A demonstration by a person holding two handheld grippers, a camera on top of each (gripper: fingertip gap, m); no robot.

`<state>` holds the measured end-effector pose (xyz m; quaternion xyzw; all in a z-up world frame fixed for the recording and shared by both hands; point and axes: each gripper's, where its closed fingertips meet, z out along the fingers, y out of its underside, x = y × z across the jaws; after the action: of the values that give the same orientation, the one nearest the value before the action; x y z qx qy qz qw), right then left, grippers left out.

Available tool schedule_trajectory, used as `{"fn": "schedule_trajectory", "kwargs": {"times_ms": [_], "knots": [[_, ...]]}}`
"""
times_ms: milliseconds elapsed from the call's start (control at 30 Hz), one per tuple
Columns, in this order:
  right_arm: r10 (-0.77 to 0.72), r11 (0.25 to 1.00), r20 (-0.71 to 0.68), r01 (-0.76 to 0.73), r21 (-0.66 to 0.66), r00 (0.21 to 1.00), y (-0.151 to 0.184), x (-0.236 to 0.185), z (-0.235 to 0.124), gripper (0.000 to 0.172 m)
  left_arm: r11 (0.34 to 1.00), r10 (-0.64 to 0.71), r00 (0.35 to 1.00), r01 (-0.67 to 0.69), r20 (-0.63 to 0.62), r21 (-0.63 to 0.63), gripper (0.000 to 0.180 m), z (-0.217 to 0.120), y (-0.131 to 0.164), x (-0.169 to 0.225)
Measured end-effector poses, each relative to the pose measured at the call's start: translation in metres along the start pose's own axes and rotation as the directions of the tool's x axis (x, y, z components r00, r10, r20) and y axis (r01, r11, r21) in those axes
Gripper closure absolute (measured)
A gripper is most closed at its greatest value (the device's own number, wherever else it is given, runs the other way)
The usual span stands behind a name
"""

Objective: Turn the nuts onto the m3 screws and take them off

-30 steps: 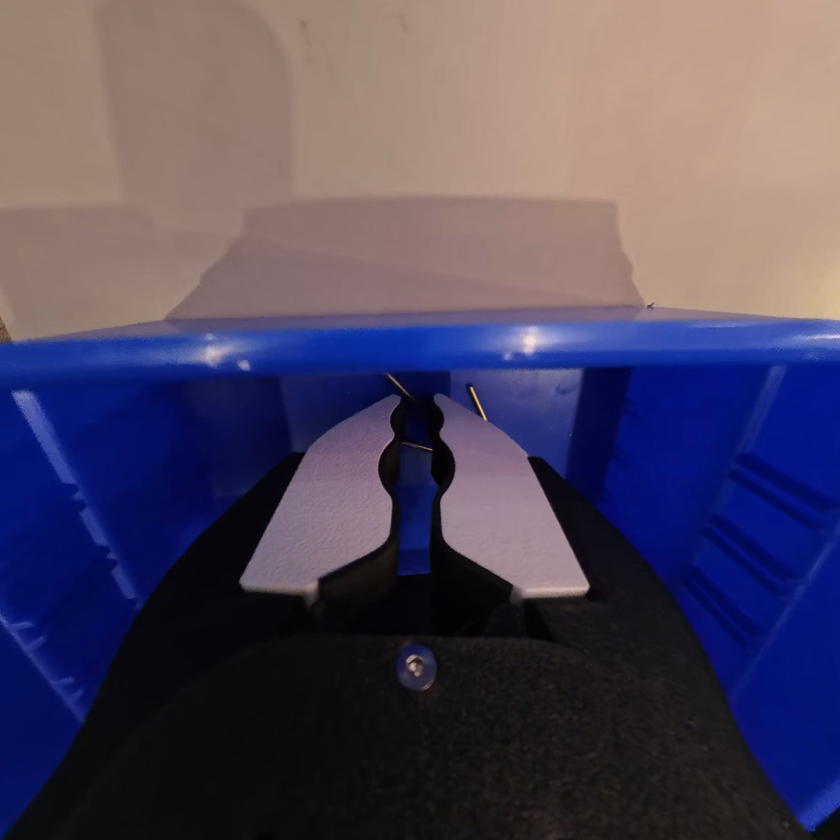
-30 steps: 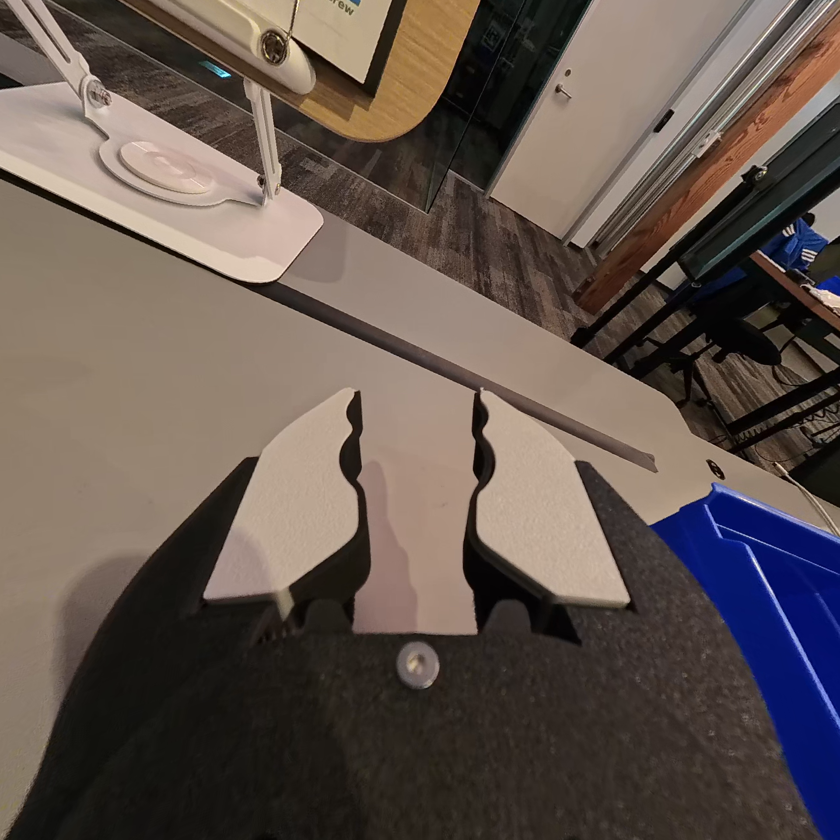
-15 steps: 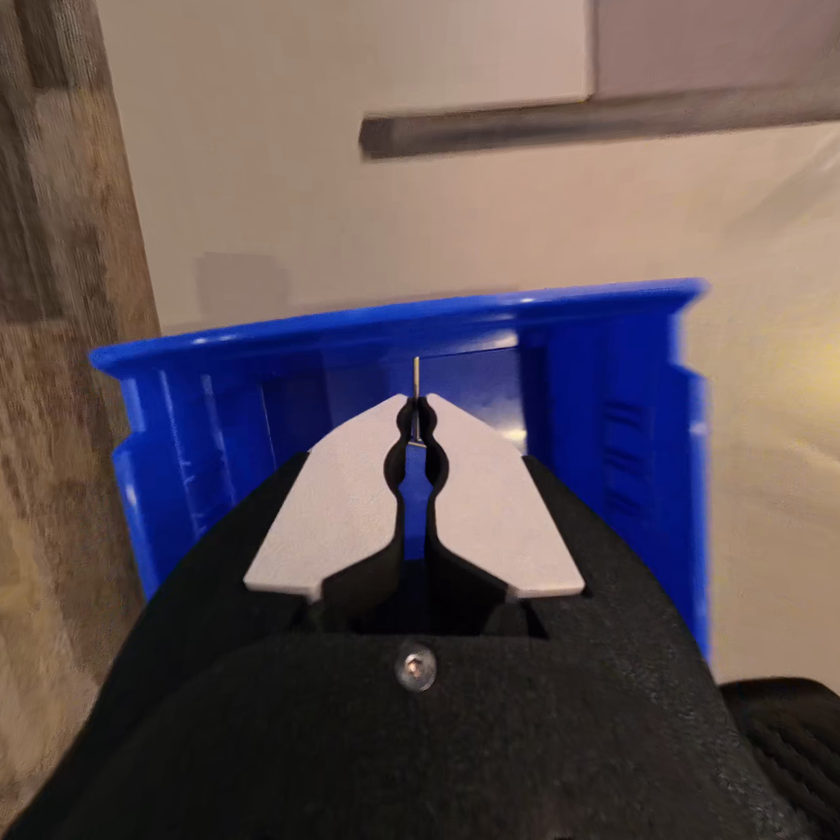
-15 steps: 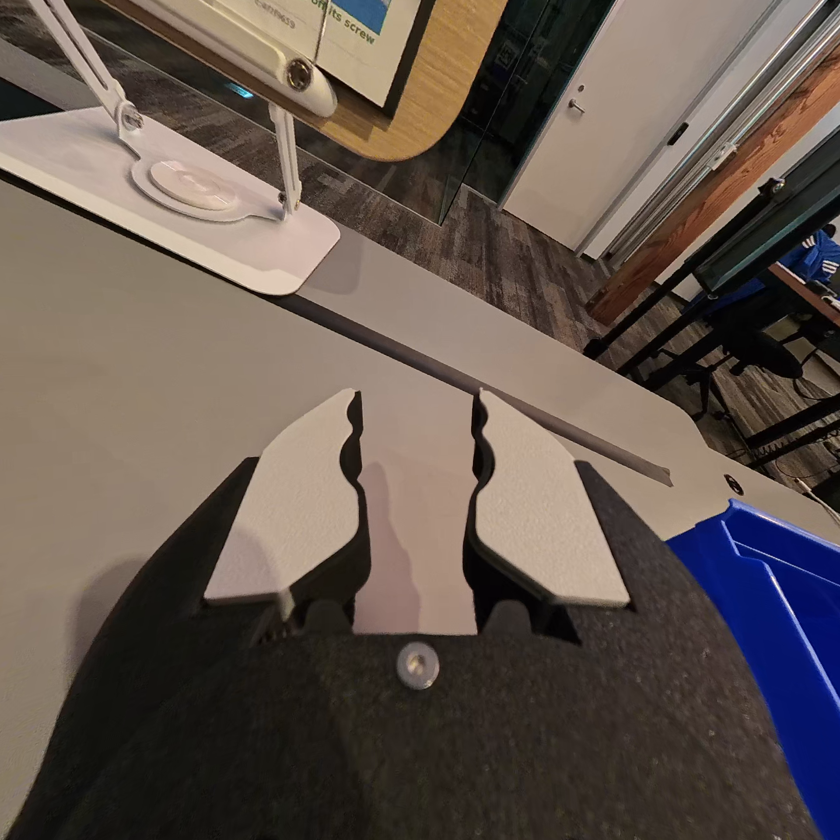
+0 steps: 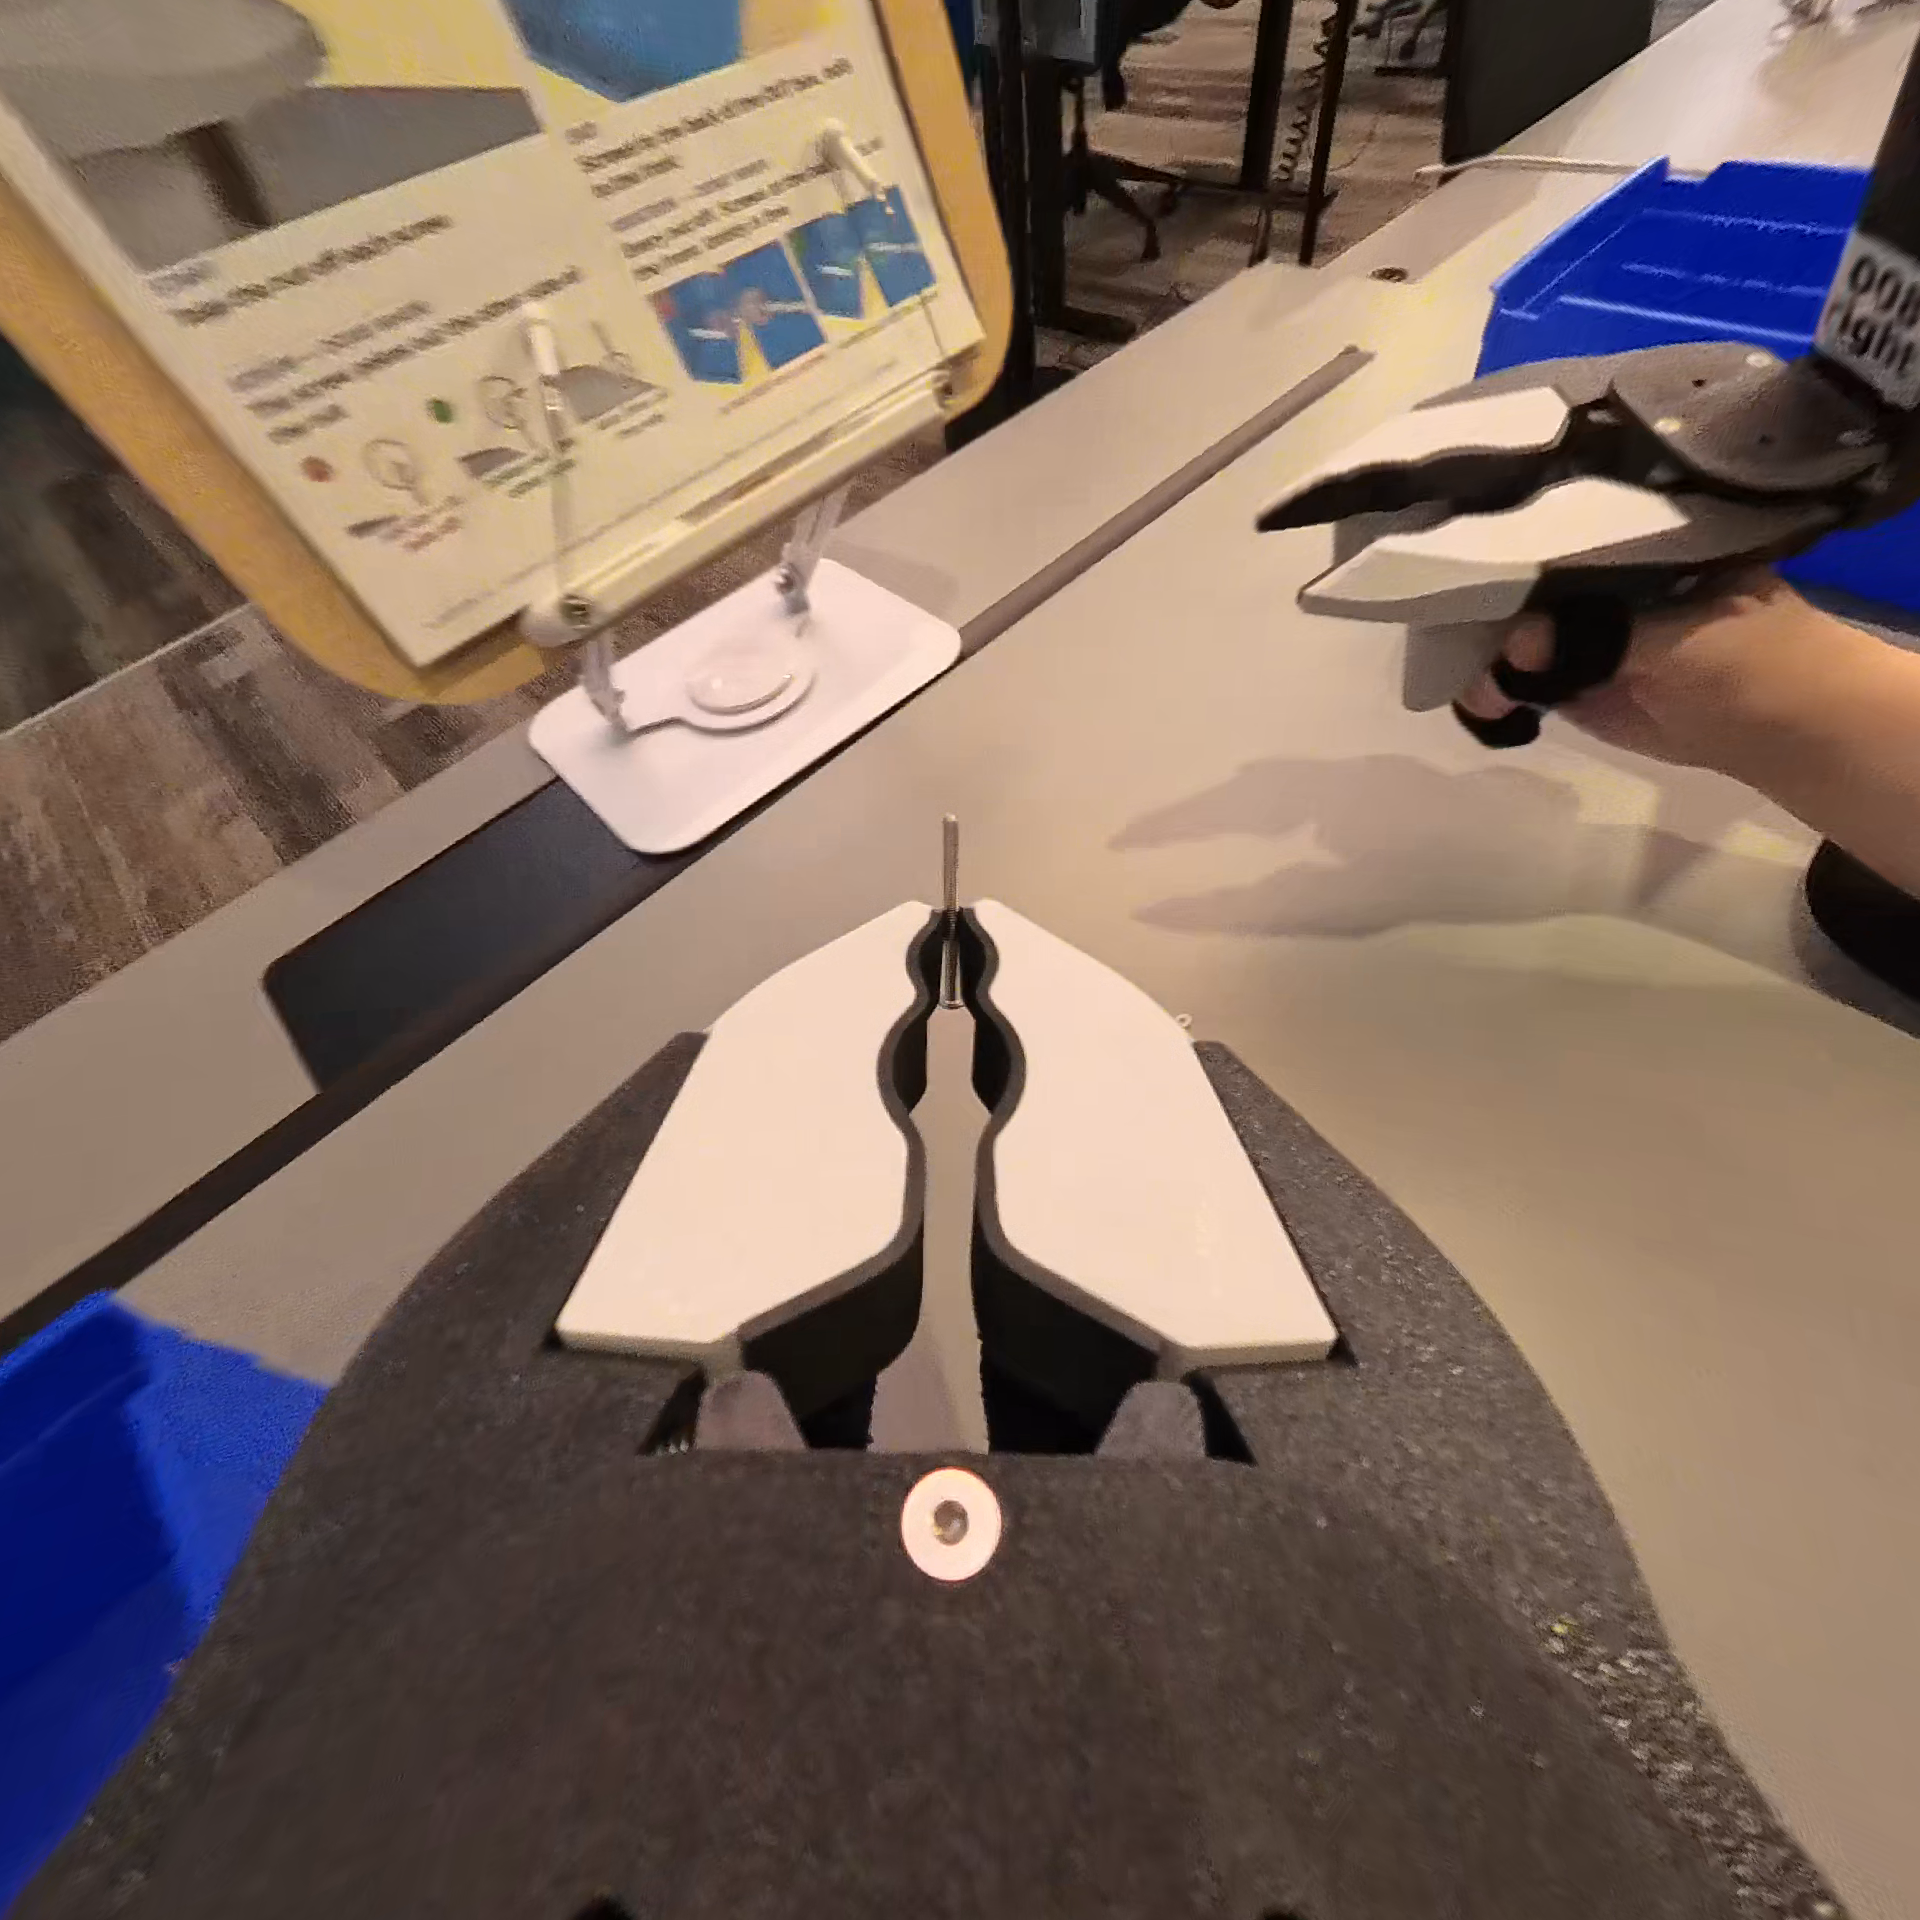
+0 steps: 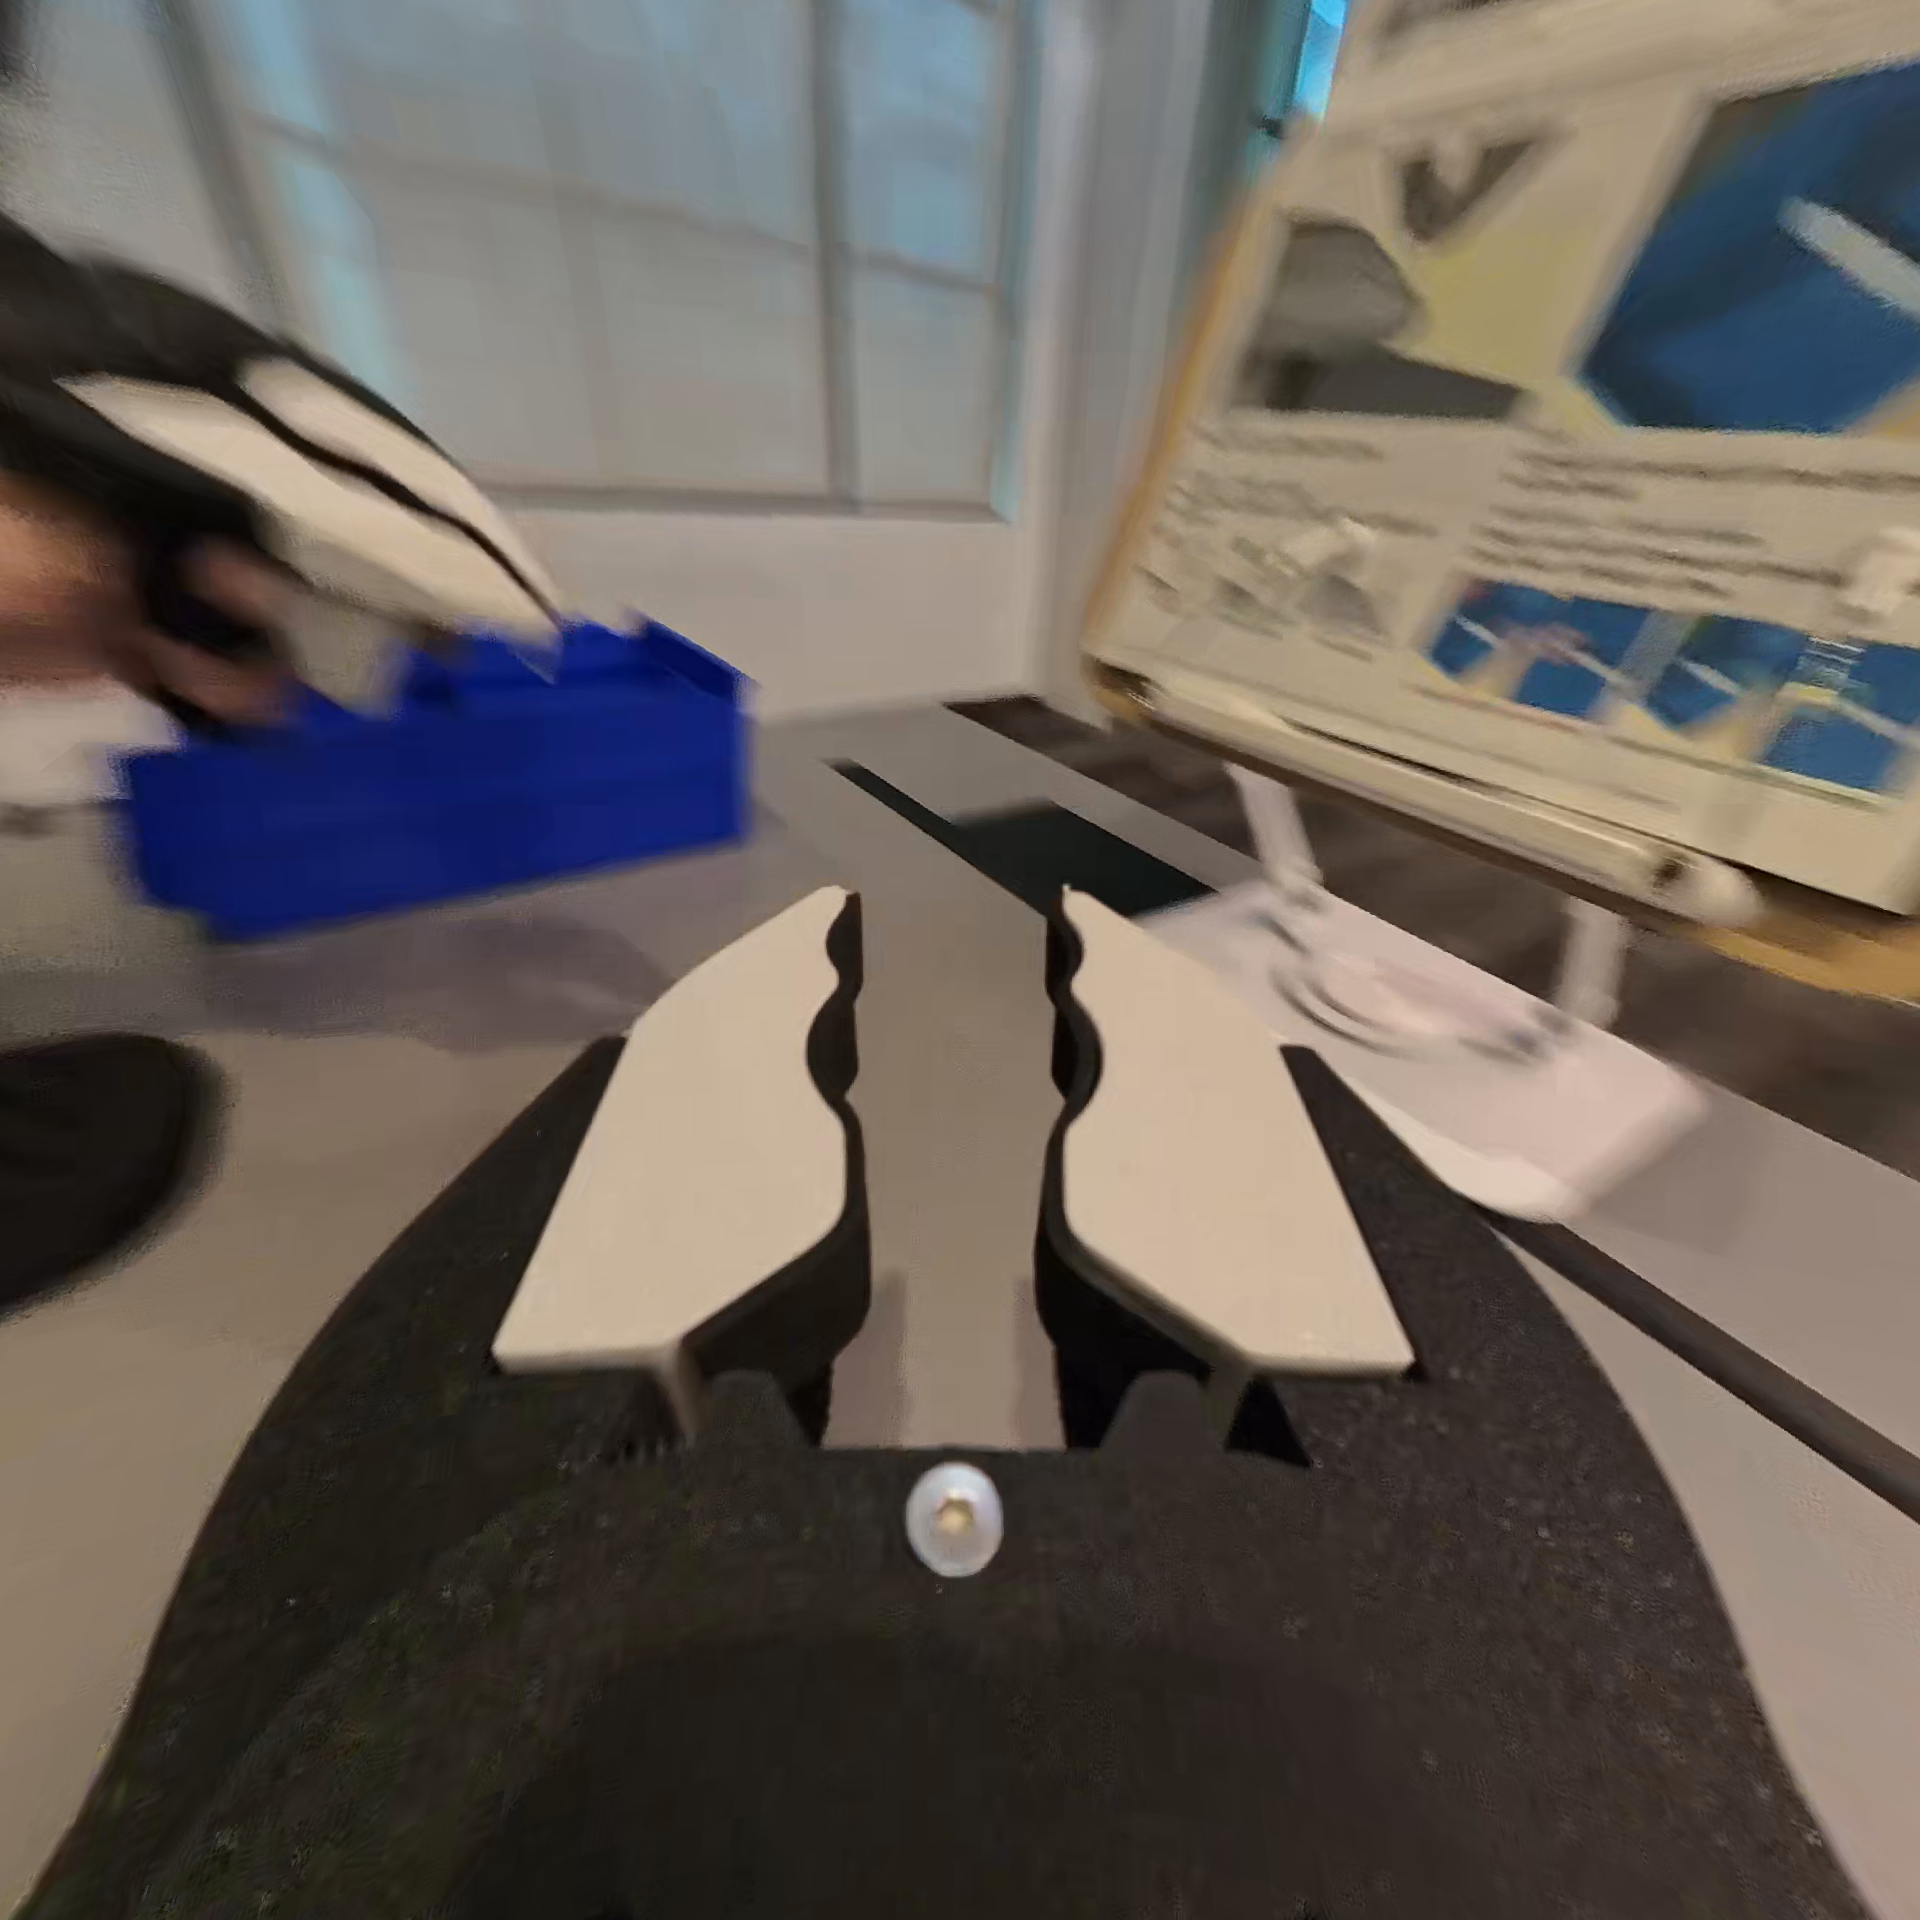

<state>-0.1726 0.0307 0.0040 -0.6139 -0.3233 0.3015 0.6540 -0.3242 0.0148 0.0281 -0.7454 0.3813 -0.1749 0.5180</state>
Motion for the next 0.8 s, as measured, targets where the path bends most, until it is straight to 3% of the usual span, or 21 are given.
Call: {"fn": "schedule_trajectory", "kwargs": {"times_ms": [100,167,333,500,800], "knots": [[0.156,0.978,0.264,-0.186,0.095,0.952,-0.023,-0.04,0.002,0.14,1.0,0.016,1.0,-0.015,-0.027,0.025,0.178,0.025,0.005,0.04],[0.21,0.957,0.345,-0.264,0.119,0.915,-0.03,-0.051,0.002,0.141,0.997,0.043,0.998,-0.039,-0.055,0.073,0.178,0.033,0.003,0.061],[0.237,0.95,0.44,-0.301,0.08,0.866,-0.028,-0.071,0.006,0.141,0.987,0.047,0.987,-0.023,-0.153,0.156,0.178,0.036,-0.009,0.094],[0.224,0.96,0.477,-0.277,0.043,0.85,-0.022,-0.087,0.013,0.143,0.987,0.071,0.987,-0.048,-0.145,0.156,0.178,0.037,-0.013,0.1],[0.246,0.947,0.539,-0.319,0.045,0.805,-0.026,-0.094,0.01,0.166,0.985,0.028,0.978,0.009,-0.207,0.173,0.178,0.034,-0.018,0.106]]}}
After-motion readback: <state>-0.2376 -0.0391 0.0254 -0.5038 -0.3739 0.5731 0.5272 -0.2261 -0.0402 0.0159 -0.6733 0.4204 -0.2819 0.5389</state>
